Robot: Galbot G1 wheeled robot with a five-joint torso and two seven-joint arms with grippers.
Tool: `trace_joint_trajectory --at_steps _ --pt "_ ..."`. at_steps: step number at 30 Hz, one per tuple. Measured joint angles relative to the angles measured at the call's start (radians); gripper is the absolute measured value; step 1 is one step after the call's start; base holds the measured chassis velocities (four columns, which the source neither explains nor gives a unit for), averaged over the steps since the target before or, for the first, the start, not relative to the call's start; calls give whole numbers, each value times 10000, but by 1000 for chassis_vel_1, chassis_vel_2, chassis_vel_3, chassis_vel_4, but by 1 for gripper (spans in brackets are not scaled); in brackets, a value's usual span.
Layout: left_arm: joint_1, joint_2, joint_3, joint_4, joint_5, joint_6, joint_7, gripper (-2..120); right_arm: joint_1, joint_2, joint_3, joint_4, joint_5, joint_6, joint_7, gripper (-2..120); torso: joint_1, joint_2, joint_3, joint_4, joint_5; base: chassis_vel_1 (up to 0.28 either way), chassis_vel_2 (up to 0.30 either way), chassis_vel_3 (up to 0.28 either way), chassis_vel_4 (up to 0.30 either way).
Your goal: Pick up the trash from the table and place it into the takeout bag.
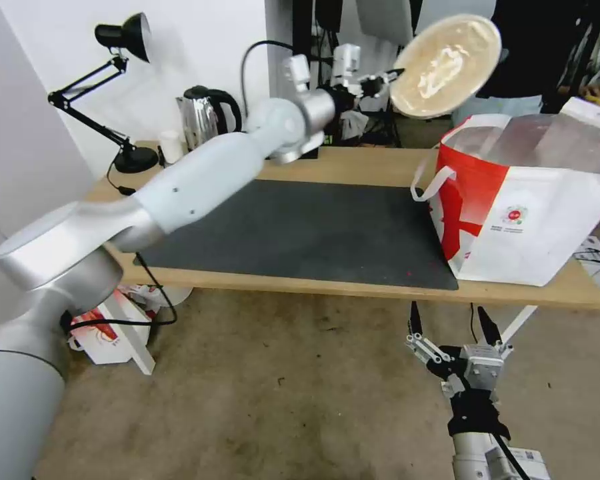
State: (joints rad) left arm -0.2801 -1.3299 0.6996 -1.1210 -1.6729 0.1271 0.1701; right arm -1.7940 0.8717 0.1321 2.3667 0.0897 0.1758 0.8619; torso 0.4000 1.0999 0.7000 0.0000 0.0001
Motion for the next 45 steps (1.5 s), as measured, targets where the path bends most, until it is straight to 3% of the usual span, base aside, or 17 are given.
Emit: trace_joint_trajectory --at_steps 7,15,20,45 --pt "-346 -651 431 901 -121 131 418 0 0 0 0 0 0 0 0 100 0 0 -1 2 1 0 0 0 0" --pt "-385 -2233 474 2692 168 157 802 0 0 0 0 0 0 0 0 100 0 2 0 -5 3 0 0 0 0" --pt "-424 -2673 442 3428 349 100 854 0 0 0 0 0 0 0 0 100 1 1 1 -2 1 0 0 0 0" --pt "-14 -2641 1108 3350 1176 -283 668 0 0 0 0 0 0 0 0 100 0 1 0 -1 -1 0 0 0 0"
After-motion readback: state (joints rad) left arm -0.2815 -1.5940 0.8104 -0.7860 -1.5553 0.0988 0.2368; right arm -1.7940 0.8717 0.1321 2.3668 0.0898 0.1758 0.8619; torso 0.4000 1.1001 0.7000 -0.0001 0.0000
